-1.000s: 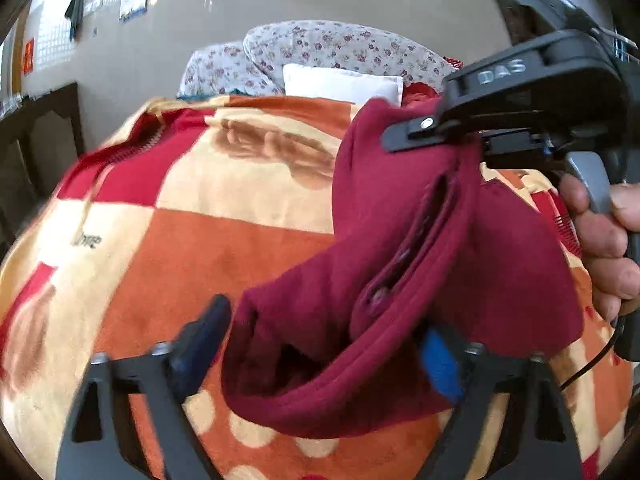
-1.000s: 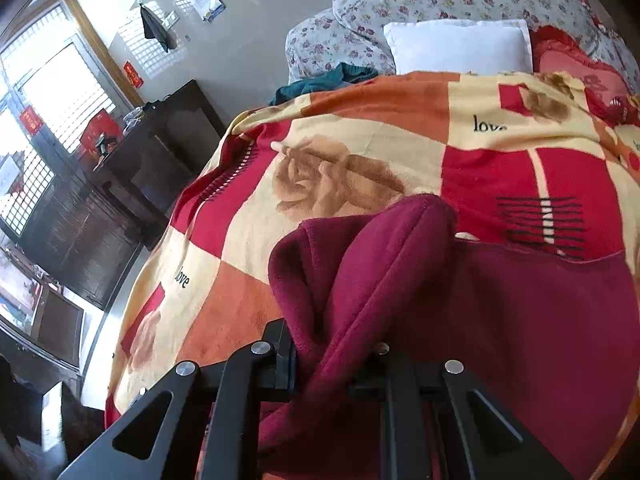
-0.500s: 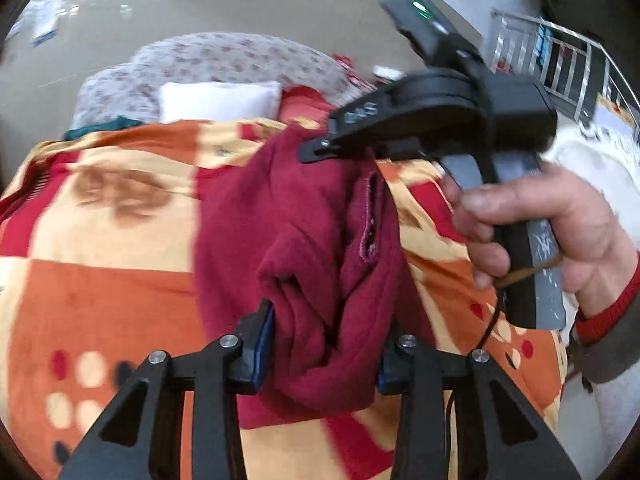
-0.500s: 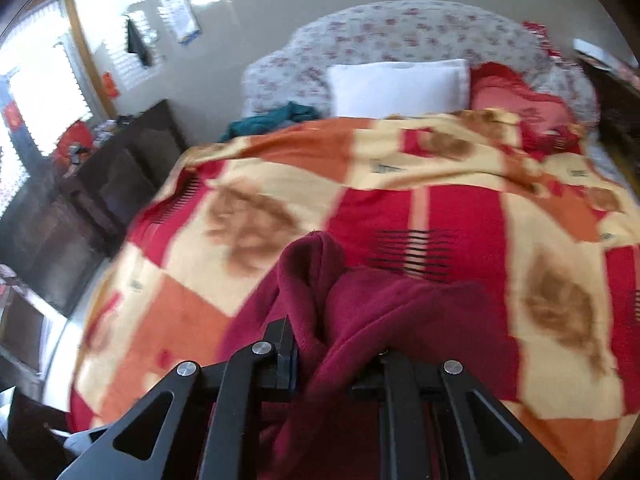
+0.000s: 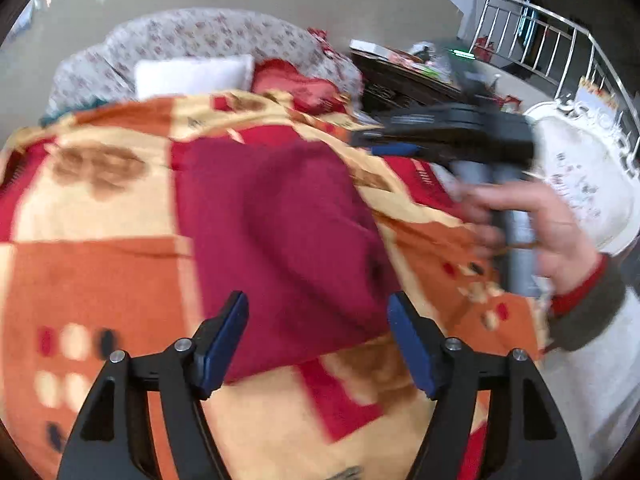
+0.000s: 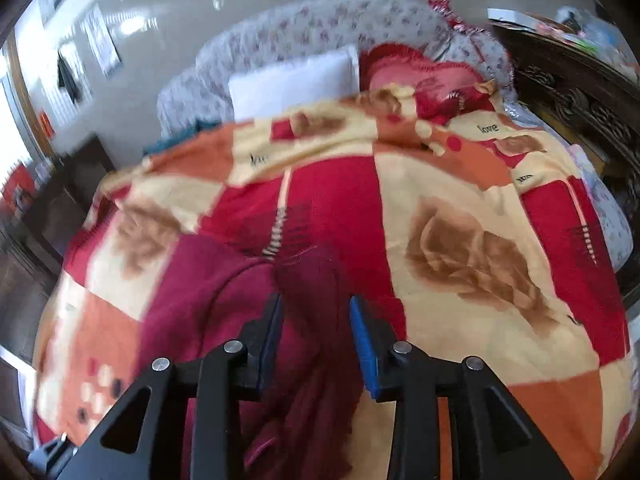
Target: Fold small clothes
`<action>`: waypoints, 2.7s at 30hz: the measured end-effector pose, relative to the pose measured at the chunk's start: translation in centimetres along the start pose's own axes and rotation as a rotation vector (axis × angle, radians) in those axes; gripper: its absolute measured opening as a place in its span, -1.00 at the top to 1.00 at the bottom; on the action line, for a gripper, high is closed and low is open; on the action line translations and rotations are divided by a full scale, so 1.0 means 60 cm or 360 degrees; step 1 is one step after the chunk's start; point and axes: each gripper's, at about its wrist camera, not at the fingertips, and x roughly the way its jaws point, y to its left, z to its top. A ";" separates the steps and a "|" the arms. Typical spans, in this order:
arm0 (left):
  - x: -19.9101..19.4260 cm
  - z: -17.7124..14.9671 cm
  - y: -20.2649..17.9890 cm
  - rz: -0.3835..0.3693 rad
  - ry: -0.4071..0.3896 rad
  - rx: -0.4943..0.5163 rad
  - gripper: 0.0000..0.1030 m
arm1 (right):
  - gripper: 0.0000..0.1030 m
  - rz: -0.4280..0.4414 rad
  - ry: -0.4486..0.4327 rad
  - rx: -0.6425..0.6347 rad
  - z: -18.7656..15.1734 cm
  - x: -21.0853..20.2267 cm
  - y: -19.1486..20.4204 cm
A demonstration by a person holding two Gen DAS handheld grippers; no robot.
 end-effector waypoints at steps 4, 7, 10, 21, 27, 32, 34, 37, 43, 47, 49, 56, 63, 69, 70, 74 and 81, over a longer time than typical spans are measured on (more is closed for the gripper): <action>0.014 0.014 0.038 0.0287 -0.0026 0.0017 -0.40 | 0.27 0.0159 0.0077 0.0009 -0.030 -0.012 0.020; 0.049 0.012 0.047 0.0227 0.0037 -0.0053 -0.40 | 0.27 0.0238 0.0220 0.0054 -0.057 0.027 0.032; 0.078 0.002 0.025 0.0194 0.0073 -0.0035 -0.40 | 0.27 0.0197 0.0267 0.0156 -0.069 0.065 0.031; 0.114 -0.009 -0.027 0.0131 0.0088 0.0027 -0.40 | -0.08 0.0218 0.0176 0.0310 -0.068 0.051 -0.004; 0.123 -0.014 -0.037 0.0167 0.0101 0.0057 -0.40 | 0.04 0.0194 0.0191 0.0151 -0.057 0.084 0.022; 0.115 -0.003 -0.045 0.0085 0.0086 0.0026 -0.40 | 0.81 0.0025 -0.0002 -0.0104 -0.045 0.031 0.047; 0.124 -0.004 -0.052 0.0103 0.0091 0.0035 -0.41 | 0.81 -0.0087 0.0007 -0.0140 -0.043 0.040 0.039; 0.140 -0.009 -0.061 0.0147 0.0130 0.0076 -0.41 | 0.80 -0.0165 0.0087 -0.0120 -0.057 0.092 0.015; 0.107 -0.007 -0.041 0.0180 0.0145 0.0025 -0.41 | 0.59 -0.0077 0.0007 -0.0072 -0.063 0.020 0.018; 0.091 -0.008 -0.008 0.0314 0.0145 -0.0033 -0.41 | 0.59 0.0069 -0.0012 -0.0097 -0.087 -0.026 0.051; 0.086 -0.010 0.007 0.0350 0.0146 -0.0065 -0.41 | 0.59 0.0105 0.0015 -0.0156 -0.110 -0.034 0.074; 0.075 -0.018 0.033 0.0458 0.0132 -0.0082 -0.41 | 0.66 -0.0072 0.0104 -0.0233 -0.161 0.003 0.072; 0.078 -0.017 0.046 0.0473 0.0145 -0.0115 -0.41 | 0.70 -0.0104 0.0139 -0.0134 -0.174 0.031 0.035; 0.078 -0.015 0.051 0.0467 0.0133 -0.0116 -0.41 | 0.59 -0.0052 0.0080 -0.0065 -0.173 -0.010 0.042; 0.079 -0.014 0.054 0.0463 0.0136 -0.0125 -0.41 | 0.59 -0.0046 0.0045 -0.0050 -0.173 -0.020 0.043; 0.086 -0.004 0.075 0.0404 0.0143 -0.0197 -0.52 | -0.09 -0.0113 -0.0024 0.0001 -0.162 -0.027 0.035; 0.126 0.017 0.140 0.0216 0.0112 -0.0452 -0.71 | -0.66 -0.0033 0.0043 0.0220 -0.152 0.022 -0.021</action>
